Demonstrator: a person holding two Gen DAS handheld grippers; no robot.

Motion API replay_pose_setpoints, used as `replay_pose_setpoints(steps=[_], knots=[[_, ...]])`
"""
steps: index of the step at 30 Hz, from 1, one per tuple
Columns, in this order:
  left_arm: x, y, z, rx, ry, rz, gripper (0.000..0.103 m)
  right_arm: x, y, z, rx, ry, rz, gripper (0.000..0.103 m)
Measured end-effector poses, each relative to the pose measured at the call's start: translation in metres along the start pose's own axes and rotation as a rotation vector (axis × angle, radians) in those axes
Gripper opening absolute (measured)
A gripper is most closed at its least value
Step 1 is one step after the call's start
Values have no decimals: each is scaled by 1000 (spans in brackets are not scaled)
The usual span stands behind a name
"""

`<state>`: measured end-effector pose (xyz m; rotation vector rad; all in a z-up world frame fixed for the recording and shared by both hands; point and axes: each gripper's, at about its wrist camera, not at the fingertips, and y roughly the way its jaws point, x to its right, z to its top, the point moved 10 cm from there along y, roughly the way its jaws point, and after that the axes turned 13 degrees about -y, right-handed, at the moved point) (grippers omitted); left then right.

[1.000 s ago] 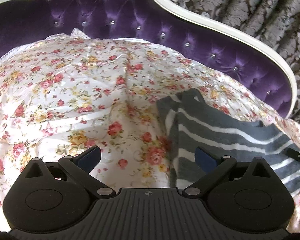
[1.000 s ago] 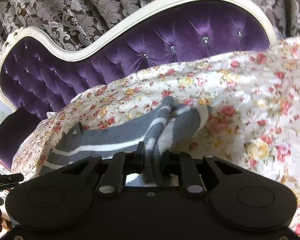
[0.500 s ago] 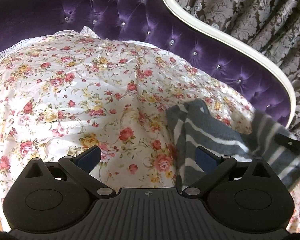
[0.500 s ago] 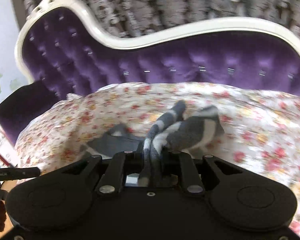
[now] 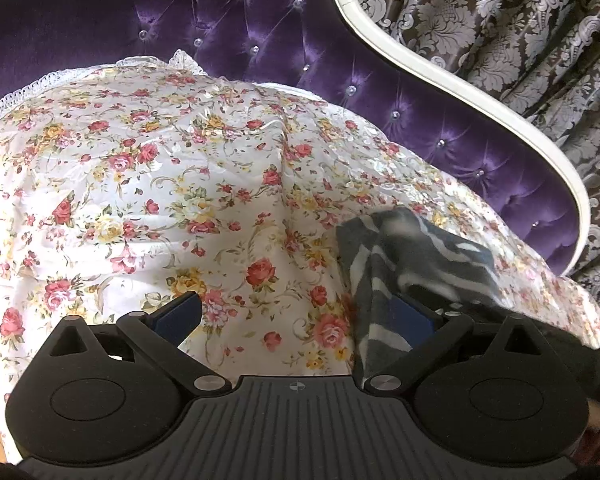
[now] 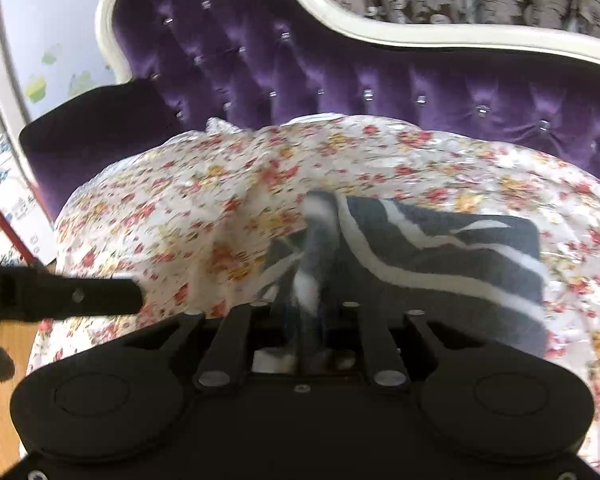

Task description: Fold small clothes

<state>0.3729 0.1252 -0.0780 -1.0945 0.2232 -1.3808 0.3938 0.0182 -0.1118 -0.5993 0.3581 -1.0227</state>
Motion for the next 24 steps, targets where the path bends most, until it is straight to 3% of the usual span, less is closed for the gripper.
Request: replay_pose_setpoints(steps=[4, 9, 11, 14, 15, 19, 24], knots=[[-2, 1, 1, 1, -6, 2, 101, -15, 6, -4, 13, -36, 3, 18], [-6, 0, 5, 16, -25, 2, 101, -38, -5, -3, 92, -43, 156, 21], [-8, -2, 7, 24, -33, -1, 101, -41, -17, -2, 129, -38, 178, 25], [-8, -2, 8, 25, -40, -6, 101, -34, -40, -4, 173, -60, 133, 52], [-8, -2, 8, 24, -42, -8, 101, -29, -50, -6, 188, -87, 92, 57], [-3, 1, 3, 15, -32, -12, 101, -29, -73, -19, 192, -218, -15, 59], [4, 8, -6, -8, -3, -13, 101, -51, -79, -36, 190, -327, -16, 62]])
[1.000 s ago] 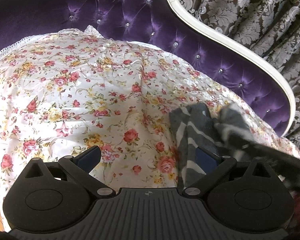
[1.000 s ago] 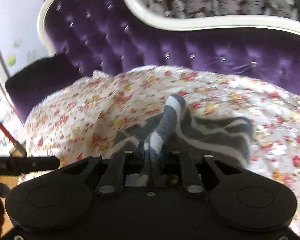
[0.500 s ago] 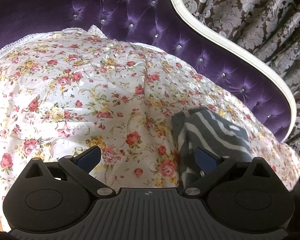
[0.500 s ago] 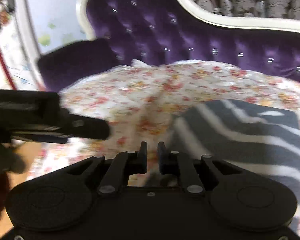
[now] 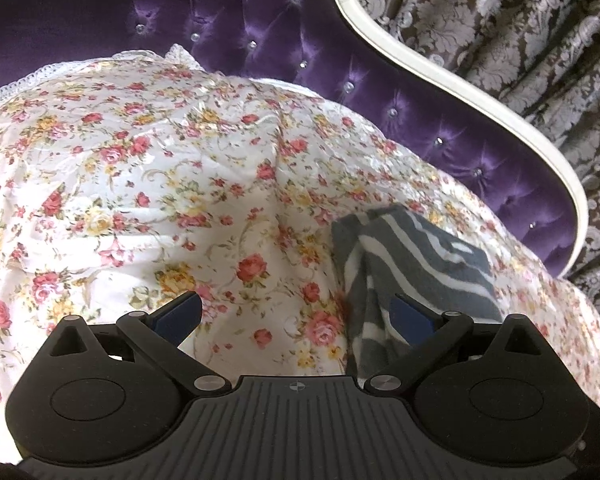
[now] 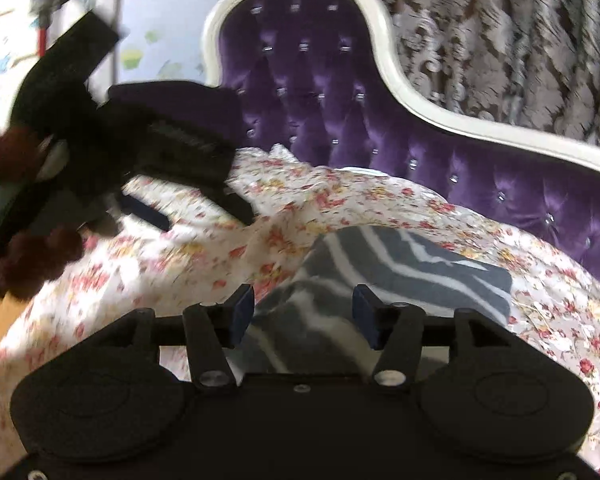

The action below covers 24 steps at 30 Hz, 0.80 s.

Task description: Fold small clothes

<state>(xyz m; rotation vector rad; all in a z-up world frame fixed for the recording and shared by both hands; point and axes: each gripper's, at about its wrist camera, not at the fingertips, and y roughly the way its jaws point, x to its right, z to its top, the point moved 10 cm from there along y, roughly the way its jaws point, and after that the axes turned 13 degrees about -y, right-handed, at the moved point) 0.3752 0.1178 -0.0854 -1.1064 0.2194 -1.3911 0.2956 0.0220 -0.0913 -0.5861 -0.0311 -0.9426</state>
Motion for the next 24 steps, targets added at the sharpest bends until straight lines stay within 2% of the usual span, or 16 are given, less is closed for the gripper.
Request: replay_pose_setpoints(steps=[3, 11, 13, 14, 15, 17, 20, 24], knots=[[2, 2, -4, -11, 15, -3, 101, -14, 7, -3, -22, -108, -53, 64], [3, 4, -6, -26, 9, -18, 101, -21, 10, -12, -31, -291, -157, 67], [4, 6, -7, -33, 10, -20, 101, -23, 13, -14, -40, -334, -162, 57], [4, 7, -7, -36, 10, -22, 101, -23, 15, -14, -46, -338, -155, 30], [5, 7, -8, -38, 11, -22, 101, -23, 17, -13, -49, -330, -142, 17], [6, 8, -9, -39, 17, -25, 101, -19, 17, -8, -41, -273, -124, 17], [8, 8, -10, -36, 25, -31, 101, -18, -1, 6, 30, -202, -97, 17], [13, 9, -13, -33, 38, -36, 101, -40, 4, -5, -10, -212, -4, 17]])
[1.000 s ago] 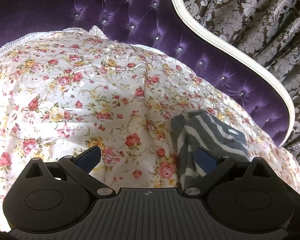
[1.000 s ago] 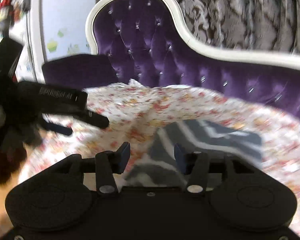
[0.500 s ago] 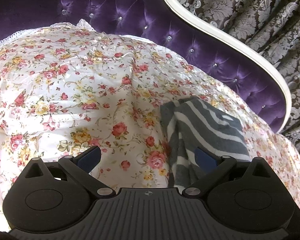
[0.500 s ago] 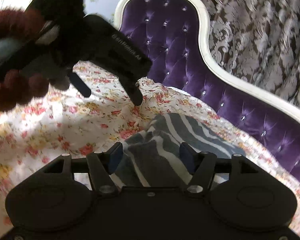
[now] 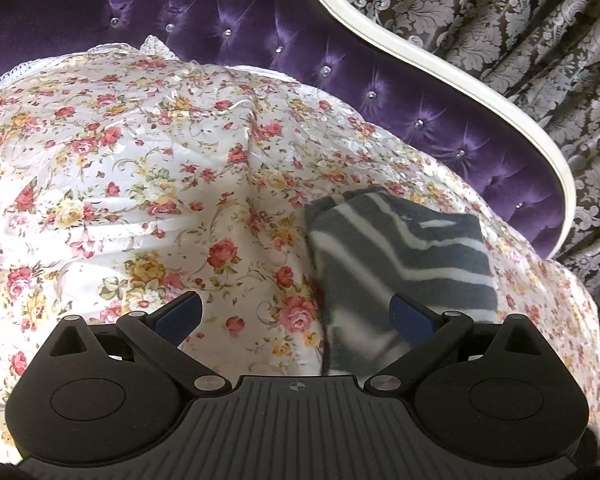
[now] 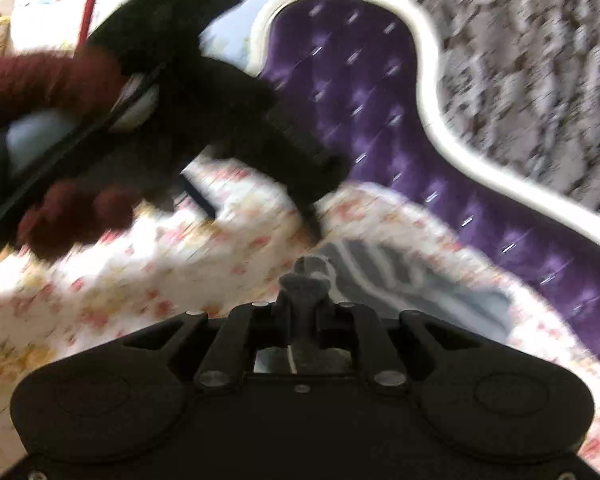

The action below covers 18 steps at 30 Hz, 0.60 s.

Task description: Fold small clothes

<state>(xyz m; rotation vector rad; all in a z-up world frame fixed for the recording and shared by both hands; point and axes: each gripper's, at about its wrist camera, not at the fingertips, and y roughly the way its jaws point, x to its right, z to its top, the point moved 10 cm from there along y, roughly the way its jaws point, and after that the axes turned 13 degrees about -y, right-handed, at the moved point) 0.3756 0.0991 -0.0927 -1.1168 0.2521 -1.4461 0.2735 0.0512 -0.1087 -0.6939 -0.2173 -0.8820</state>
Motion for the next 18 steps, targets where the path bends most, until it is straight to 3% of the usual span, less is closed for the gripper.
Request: replay_pose_setpoints(steps=[3, 5, 10, 12, 14, 18], knots=[[7, 5, -6, -11, 28, -10, 101, -20, 14, -16, -37, -54, 25, 18], [13, 7, -11, -15, 55, -26, 101, -16, 13, -17, -28, -15, 28, 19], [31, 19, -22, -30, 140, -55, 101, -5, 6, -18, -11, 37, 38, 32], [31, 27, -29, -46, 181, -15, 101, -5, 2, -21, -9, 51, 61, 45], [24, 38, -38, -67, 226, 67, 102, -3, -4, -24, -1, 75, 95, 50], [16, 39, -41, -81, 204, 57, 102, 2, -24, -36, -9, 117, 149, 51]])
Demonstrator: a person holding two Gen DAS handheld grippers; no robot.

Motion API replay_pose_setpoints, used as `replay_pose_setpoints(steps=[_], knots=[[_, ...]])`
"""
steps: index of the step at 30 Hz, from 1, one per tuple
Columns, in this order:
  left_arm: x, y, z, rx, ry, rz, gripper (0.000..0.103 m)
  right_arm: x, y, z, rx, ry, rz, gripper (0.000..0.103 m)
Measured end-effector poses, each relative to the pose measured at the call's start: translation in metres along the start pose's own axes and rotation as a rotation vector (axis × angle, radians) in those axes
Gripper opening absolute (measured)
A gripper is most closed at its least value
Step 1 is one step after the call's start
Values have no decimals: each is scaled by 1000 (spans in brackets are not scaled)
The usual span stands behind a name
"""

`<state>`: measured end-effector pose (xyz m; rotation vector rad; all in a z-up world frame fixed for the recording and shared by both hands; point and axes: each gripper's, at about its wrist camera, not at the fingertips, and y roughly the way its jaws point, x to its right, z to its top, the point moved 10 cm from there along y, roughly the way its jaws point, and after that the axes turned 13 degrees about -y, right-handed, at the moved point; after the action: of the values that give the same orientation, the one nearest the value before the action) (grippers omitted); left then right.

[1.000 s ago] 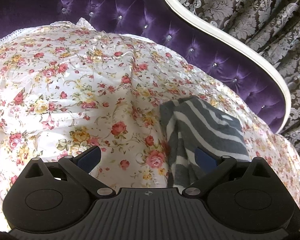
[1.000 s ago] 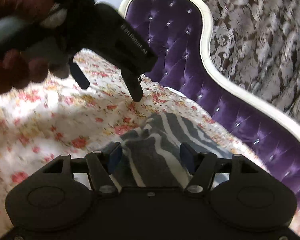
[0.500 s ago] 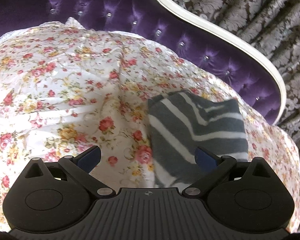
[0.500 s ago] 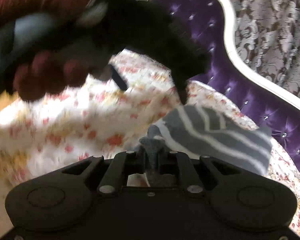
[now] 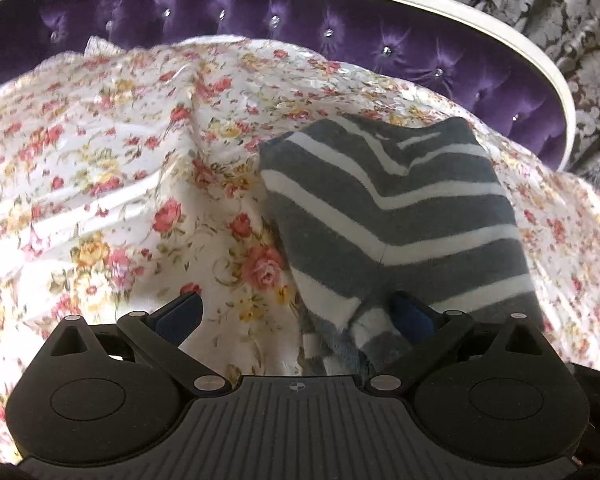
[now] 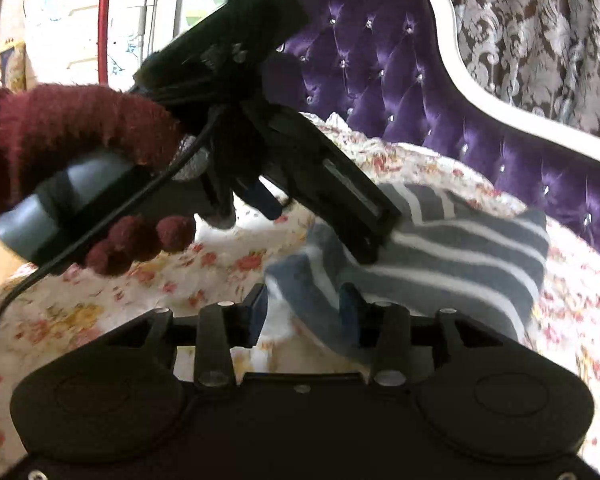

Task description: Fold small clothes

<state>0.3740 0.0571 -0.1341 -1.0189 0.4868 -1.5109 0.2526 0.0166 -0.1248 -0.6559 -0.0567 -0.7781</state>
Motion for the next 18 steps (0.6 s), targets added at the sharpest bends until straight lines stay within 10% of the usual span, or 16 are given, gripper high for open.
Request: replay_pose_setpoints(steps=[9, 18], knots=[[-12, -1, 1, -35, -106, -44, 102, 72, -34, -16, 42, 219, -86, 54], [-14, -2, 7, -9, -133, -46, 102, 144, 47, -12, -15, 333, -167, 53]])
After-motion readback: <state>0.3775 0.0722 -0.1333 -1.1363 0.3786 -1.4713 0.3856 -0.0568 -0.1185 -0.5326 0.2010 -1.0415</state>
